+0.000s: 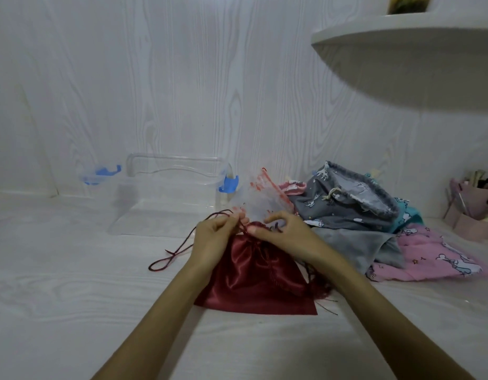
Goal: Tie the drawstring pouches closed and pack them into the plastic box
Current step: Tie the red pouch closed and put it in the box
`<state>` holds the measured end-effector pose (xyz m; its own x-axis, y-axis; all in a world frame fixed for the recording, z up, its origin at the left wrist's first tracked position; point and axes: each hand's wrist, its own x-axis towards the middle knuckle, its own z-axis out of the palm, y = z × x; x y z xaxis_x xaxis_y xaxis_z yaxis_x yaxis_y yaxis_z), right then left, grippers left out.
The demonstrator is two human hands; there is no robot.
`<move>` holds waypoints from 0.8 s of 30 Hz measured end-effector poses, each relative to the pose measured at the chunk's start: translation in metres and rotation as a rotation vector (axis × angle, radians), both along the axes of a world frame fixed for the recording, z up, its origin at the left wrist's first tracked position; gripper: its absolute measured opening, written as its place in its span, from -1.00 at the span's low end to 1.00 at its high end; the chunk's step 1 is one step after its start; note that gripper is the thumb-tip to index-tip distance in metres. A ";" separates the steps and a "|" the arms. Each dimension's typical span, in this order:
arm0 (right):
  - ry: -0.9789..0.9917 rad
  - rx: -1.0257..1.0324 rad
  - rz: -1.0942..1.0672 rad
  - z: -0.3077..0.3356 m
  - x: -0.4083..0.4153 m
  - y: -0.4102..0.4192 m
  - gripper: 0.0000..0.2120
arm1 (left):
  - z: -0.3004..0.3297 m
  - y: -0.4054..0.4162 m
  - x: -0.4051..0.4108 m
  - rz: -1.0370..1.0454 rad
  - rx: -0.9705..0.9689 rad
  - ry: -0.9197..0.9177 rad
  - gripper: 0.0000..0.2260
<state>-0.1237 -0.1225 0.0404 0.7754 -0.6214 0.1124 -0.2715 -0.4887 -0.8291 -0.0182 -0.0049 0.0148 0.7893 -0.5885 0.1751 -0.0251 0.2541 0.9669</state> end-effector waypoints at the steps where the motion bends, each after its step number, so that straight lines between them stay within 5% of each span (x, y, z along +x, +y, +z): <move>1: 0.029 -0.110 0.000 -0.008 0.007 0.001 -0.69 | -0.003 -0.001 0.001 0.035 0.012 -0.024 -0.86; 4: -0.017 -0.186 -0.033 -0.030 0.018 0.000 -0.93 | -0.013 -0.002 0.009 0.165 0.039 -0.169 -0.87; 9: 0.051 -0.076 -0.048 -0.046 0.030 -0.002 -0.84 | -0.016 -0.009 0.002 0.011 0.060 -0.389 -0.78; 15: 0.141 -0.200 -0.056 -0.045 0.026 -0.009 -0.74 | -0.020 -0.017 0.006 -0.180 0.118 -0.258 -0.76; 21: 0.744 -0.328 0.204 0.025 -0.023 -0.007 -0.69 | -0.024 -0.011 0.004 -0.297 0.236 -0.281 -0.78; 24: 0.812 -0.361 0.290 0.062 -0.030 -0.003 -0.66 | -0.025 -0.010 0.000 -0.355 0.247 -0.296 -0.69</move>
<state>-0.1533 -0.1257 0.1024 0.8203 -0.4246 -0.3831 -0.5284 -0.8189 -0.2239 -0.0183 -0.0153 -0.0100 0.4710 -0.8631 0.1823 -0.2602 0.0616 0.9636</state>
